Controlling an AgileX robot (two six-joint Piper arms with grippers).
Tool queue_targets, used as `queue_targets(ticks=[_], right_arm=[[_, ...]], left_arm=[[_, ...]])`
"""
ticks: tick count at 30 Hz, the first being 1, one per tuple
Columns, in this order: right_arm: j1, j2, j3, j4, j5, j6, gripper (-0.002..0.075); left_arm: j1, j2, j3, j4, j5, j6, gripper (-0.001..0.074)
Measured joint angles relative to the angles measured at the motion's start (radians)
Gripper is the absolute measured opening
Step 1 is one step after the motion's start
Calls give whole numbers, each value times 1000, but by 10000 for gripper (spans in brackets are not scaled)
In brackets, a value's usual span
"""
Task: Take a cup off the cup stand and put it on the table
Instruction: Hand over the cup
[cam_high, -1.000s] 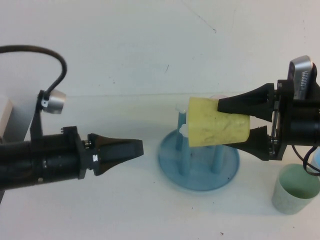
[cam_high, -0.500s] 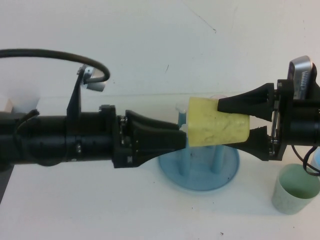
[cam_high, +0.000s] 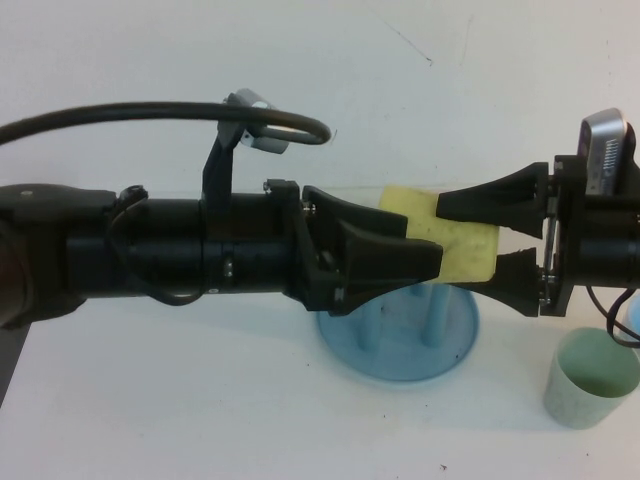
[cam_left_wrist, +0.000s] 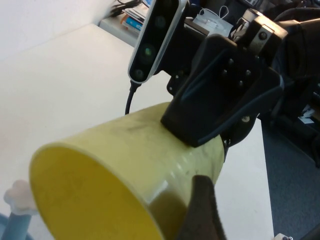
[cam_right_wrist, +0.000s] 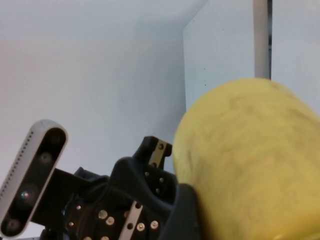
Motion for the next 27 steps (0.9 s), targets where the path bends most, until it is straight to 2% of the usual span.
queue_targets(ticks=[6,11,20,27], right_arm=[[-5,0,-1,0,-3,0,587],[-7,0,-1,0,-15,-2,587],[-7,0,-1,2,11,-14,587],[-7,0,-1,2,19,-27,587]], left_arm=[[0,13,0,-2,-9,0,489],[2,43,0,-2,-29,-4,459],[92,47,0,-2,-53,1,440],[118,51,0,-2,-26,172,440]])
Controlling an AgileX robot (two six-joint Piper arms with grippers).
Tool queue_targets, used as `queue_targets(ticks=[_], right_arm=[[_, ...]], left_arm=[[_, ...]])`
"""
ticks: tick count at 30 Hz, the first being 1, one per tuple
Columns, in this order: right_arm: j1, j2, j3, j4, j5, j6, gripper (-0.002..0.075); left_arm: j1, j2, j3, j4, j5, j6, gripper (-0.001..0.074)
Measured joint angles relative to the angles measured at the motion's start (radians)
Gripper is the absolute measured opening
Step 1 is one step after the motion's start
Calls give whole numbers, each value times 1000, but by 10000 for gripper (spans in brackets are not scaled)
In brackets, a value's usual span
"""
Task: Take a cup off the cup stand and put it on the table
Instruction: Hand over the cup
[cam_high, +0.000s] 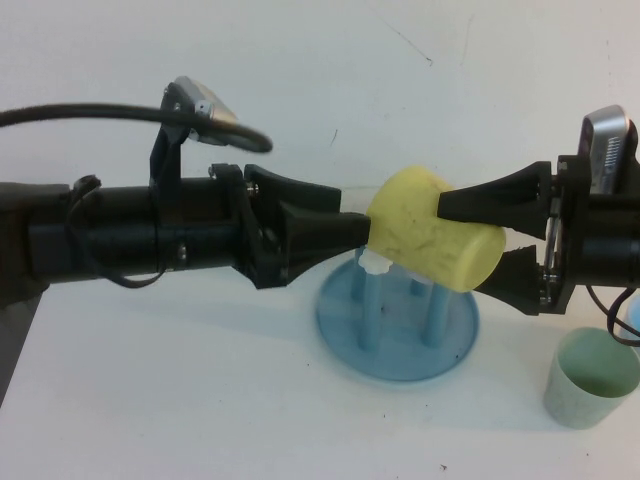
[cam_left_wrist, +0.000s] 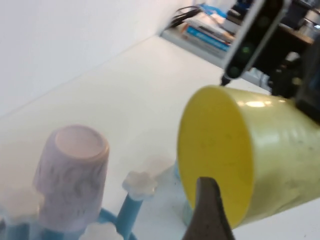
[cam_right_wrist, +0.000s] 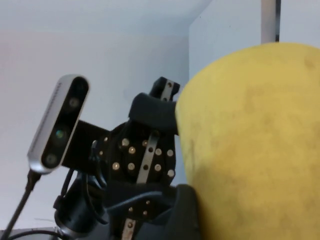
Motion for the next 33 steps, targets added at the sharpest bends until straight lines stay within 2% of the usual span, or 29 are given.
queue_targets(ticks=[4,11,17,23,26,33], right_arm=[[0,0,0,0,2,-14,587],[0,0,0,0,2,-17,587],[0,0,0,0,2,-19,587],[0,0,0,0,-9,-20,587],[0,0,0,0,-15,-20,587],[-2,0,0,10,-20,-59,587]], left_arm=[[1,19,0,0,59,118,440],[1,79,-23,2,71,189,440],[1,161,-116,2,176,177,440],[-22,222,-183,2,202,44,437],[-43,231,-189,2,209,6,403],[-85,231,-189,5,217,-65,209]])
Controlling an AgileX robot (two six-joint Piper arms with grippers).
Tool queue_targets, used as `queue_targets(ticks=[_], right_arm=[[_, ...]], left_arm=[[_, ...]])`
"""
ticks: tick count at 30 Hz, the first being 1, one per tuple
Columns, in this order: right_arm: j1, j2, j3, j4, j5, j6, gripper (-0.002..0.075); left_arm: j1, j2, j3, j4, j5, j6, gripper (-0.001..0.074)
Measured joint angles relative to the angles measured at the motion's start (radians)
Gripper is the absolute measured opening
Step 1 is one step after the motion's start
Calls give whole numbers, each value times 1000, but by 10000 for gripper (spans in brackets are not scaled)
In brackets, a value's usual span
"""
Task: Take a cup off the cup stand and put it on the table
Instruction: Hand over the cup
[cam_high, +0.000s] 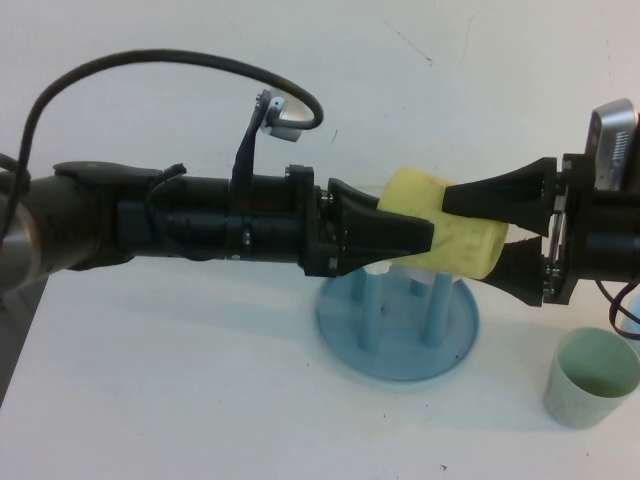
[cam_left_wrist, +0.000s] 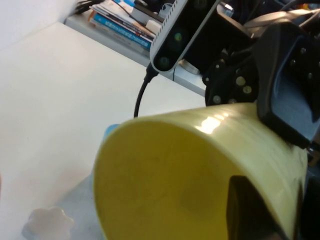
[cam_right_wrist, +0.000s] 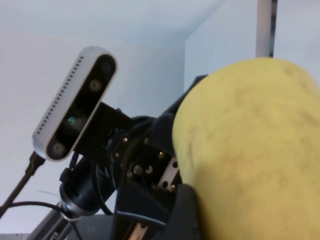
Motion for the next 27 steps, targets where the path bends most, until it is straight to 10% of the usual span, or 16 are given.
queue_targets(ticks=[27], right_arm=[[-4,0,0,29,9,-132,587]], left_arm=[[-39,0,0,6,23,-84,21]])
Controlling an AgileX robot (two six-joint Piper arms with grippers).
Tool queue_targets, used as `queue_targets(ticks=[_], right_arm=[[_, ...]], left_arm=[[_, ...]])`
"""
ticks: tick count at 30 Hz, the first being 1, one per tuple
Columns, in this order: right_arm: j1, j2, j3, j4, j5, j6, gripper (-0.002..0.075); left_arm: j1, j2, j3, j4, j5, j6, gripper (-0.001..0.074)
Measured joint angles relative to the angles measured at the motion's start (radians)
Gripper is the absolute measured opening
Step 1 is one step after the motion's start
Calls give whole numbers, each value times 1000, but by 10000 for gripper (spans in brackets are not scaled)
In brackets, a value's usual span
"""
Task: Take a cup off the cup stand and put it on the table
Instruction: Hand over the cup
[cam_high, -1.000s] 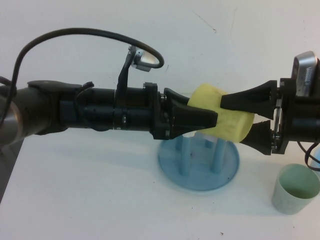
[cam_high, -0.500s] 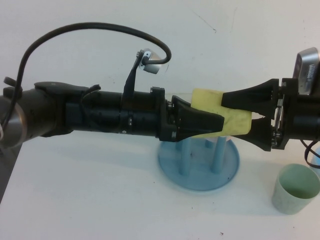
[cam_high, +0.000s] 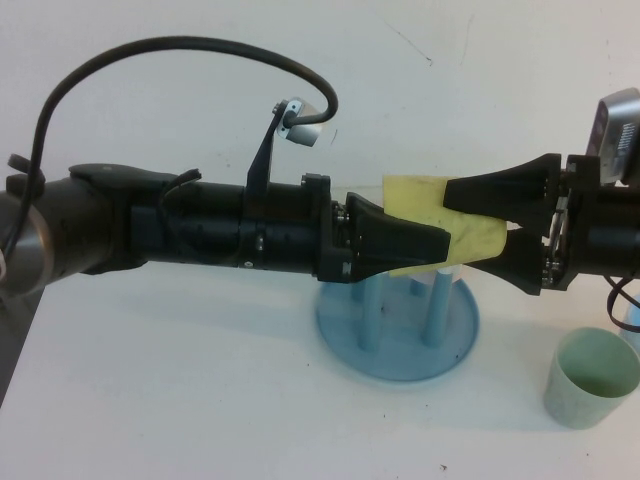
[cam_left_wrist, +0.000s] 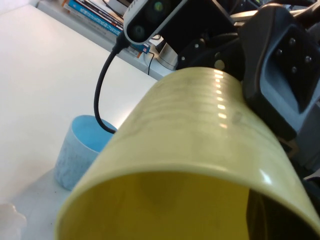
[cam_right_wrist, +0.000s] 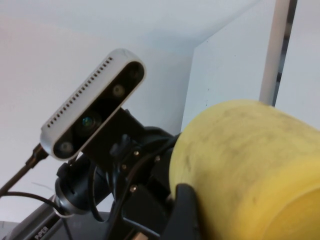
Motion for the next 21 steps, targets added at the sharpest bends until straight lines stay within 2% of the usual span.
queue_targets(ticks=[7,21], right_arm=[[0,0,0,2,-2,-20,587],[0,0,0,14,4,-252,586]], left_arm=[[0,0,0,0,-2,0,21],[0,0,0,8,-8,31,26]])
